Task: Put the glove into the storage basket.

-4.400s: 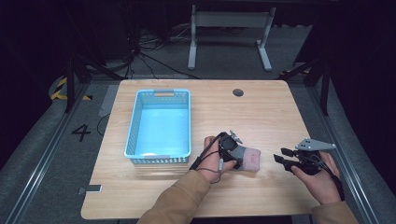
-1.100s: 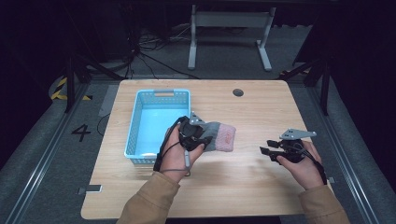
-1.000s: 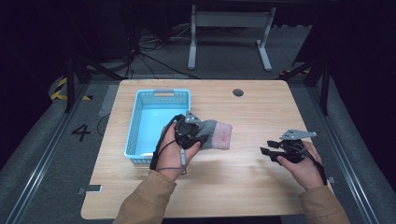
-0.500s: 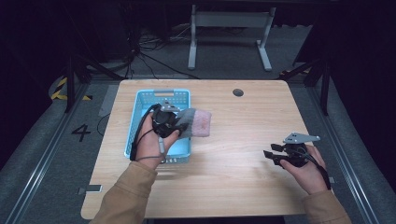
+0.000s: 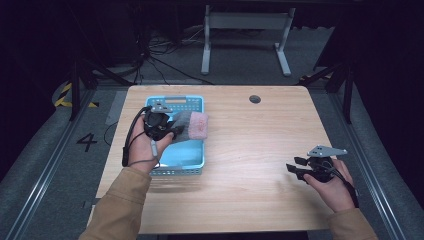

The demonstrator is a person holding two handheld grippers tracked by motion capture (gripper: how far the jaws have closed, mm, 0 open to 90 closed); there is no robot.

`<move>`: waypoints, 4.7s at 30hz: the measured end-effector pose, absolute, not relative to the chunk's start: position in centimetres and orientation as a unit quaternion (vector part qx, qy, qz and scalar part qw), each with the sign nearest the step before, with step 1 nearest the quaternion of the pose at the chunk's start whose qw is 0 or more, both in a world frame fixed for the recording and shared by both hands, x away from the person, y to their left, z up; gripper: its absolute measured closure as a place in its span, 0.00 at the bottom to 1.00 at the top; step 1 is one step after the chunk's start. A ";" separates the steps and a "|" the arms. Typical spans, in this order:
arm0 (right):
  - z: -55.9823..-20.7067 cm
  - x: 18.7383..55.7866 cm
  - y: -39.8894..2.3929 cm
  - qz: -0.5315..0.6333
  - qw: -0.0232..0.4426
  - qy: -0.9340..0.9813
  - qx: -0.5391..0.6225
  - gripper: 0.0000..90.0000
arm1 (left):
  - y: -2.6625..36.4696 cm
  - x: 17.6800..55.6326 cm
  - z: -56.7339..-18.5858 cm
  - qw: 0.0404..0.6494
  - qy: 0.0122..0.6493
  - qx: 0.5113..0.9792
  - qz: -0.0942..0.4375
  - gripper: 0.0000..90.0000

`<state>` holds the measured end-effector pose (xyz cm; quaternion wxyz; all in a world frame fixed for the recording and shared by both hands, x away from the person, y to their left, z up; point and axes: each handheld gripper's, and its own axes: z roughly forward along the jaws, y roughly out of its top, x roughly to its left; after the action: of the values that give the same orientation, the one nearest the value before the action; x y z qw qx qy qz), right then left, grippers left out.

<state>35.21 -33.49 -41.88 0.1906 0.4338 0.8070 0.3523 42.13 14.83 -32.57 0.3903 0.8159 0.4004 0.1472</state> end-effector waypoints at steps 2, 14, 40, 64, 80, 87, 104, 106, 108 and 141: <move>-41.9 35.1 -33.6 0.352 0.191 0.807 0.434 0.60 | 15.3 42.4 -32.8 0.389 0.406 0.814 0.147 0.77; -41.9 34.7 -33.6 0.353 0.192 0.804 0.439 0.60 | 16.7 44.5 -35.8 0.356 0.426 0.819 0.146 0.77; -42.1 34.1 -33.9 0.349 0.193 0.803 0.443 0.59 | 16.0 46.9 -40.7 0.325 0.444 0.828 0.107 0.76; -42.5 33.9 -34.4 0.348 0.192 0.800 0.449 0.58 | 15.1 48.9 -43.1 0.301 0.455 0.834 0.084 0.75; -42.3 33.8 -34.6 0.351 0.196 0.795 0.453 0.57 | 15.0 49.1 -43.3 0.293 0.449 0.839 0.094 0.63; -42.2 33.9 -34.4 0.353 0.197 0.797 0.449 0.57 | 15.3 48.4 -42.3 0.334 0.446 0.822 0.121 0.47; -42.0 35.2 -32.8 0.358 0.189 0.807 0.430 0.55 | 13.0 43.4 -36.4 0.373 0.385 0.833 0.136 0.42; -41.9 35.2 -32.8 0.360 0.189 0.806 0.430 0.55 | 12.6 42.5 -35.9 0.371 0.378 0.837 0.137 0.42; -41.8 35.4 -32.8 0.361 0.190 0.806 0.429 0.55 | 12.2 41.5 -35.5 0.373 0.364 0.842 0.138 0.42; -42.5 35.6 -33.0 0.361 0.172 0.810 0.428 0.52 | 8.3 32.3 -38.6 0.403 0.231 0.884 0.058 0.37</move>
<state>35.62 -32.99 -42.52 0.1718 0.4283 0.8105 0.3608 32.27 8.32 -38.55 0.4027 0.8839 0.2307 0.0584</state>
